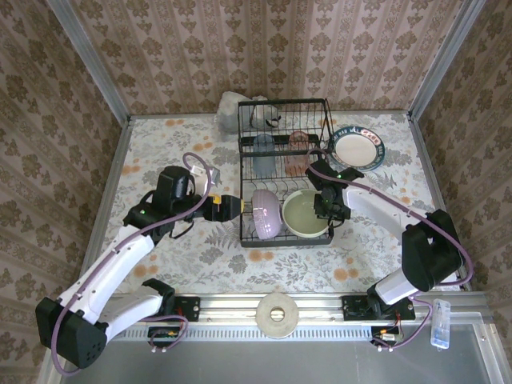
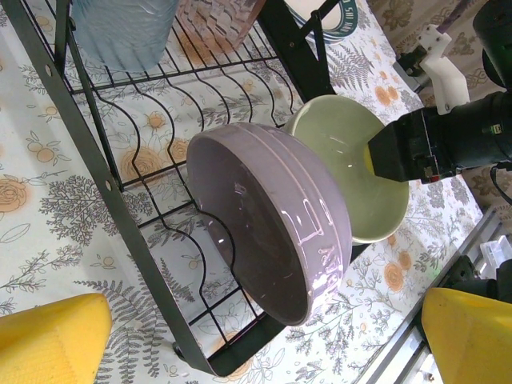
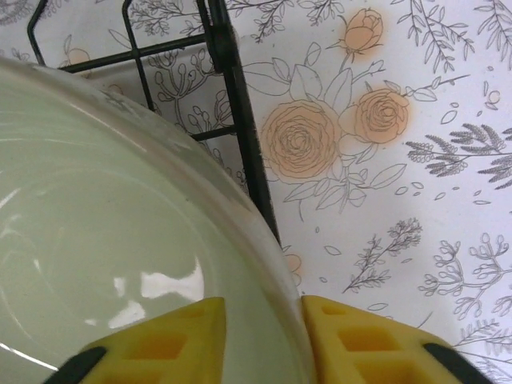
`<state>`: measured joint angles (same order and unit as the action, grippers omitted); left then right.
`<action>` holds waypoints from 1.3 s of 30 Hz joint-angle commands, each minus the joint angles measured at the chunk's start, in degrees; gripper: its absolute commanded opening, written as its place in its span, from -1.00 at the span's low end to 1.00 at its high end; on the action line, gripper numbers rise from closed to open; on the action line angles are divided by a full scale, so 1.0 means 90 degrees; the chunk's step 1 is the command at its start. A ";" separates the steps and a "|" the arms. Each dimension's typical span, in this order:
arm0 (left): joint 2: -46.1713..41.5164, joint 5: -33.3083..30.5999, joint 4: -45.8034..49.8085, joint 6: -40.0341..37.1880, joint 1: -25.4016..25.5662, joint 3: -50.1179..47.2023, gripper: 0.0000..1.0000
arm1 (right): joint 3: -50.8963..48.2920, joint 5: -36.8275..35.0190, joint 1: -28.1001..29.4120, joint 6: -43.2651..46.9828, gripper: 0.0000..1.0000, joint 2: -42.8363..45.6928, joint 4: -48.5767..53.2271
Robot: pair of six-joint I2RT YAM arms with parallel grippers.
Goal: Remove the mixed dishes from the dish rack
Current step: Pick up the bowl from the dish rack.
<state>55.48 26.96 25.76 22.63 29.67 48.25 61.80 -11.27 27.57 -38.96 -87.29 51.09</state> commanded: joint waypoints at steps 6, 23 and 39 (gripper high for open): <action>-0.0153 -0.0095 0.0107 -0.0210 0.0053 -0.0087 1.00 | 0.0357 -0.0202 0.0037 -0.0105 -0.91 -0.0055 0.0081; -0.0100 -0.0144 0.0144 -0.0260 0.0053 -0.0091 1.00 | 0.0530 -0.0636 -0.0237 0.0021 -1.00 0.0684 0.0288; -0.0088 -0.0111 0.0351 -0.0362 0.0058 0.0272 0.99 | 0.0528 -0.0456 -0.0705 0.0066 -1.00 0.1930 0.0346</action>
<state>55.00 25.67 28.01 20.71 29.71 48.31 64.14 -16.25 21.98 -38.54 -74.56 55.27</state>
